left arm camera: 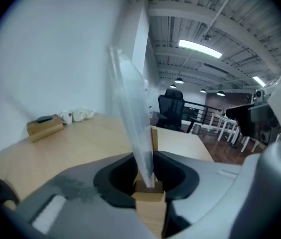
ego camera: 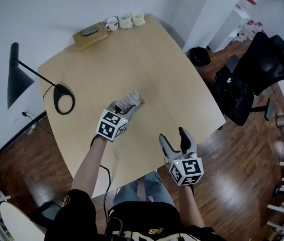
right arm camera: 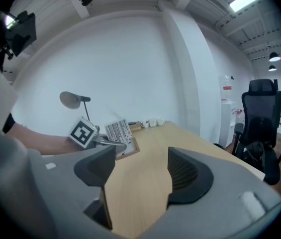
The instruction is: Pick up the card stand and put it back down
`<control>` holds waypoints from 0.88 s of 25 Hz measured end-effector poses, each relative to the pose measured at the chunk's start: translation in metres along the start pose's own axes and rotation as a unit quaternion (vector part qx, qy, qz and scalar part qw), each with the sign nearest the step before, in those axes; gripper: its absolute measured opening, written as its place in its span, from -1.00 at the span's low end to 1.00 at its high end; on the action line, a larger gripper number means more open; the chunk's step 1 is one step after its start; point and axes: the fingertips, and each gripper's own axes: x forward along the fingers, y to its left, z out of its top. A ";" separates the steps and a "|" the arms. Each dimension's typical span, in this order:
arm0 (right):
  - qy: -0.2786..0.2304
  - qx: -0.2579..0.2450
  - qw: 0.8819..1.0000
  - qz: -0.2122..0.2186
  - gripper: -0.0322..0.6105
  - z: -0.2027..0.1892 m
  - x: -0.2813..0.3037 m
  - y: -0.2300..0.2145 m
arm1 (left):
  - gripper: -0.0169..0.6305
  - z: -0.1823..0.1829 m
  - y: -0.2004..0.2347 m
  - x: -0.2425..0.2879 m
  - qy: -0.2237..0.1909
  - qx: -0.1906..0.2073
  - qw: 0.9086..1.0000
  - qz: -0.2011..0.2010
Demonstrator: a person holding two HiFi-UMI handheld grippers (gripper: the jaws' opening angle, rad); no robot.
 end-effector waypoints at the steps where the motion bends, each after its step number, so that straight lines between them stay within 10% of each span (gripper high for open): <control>1: -0.011 -0.004 1.000 0.006 0.15 0.012 -0.001 0.005 | -0.61 0.018 -0.001 -0.020 -0.021 -0.001 1.000 0.018; 13: -0.136 -0.063 0.987 0.065 0.12 0.129 -0.018 0.072 | -0.61 0.137 -0.024 -0.254 -0.242 0.005 0.935 0.258; 22: -0.183 -0.092 0.972 0.111 0.11 0.160 -0.040 0.123 | -0.61 0.120 -0.065 -0.331 -0.275 0.023 0.888 0.368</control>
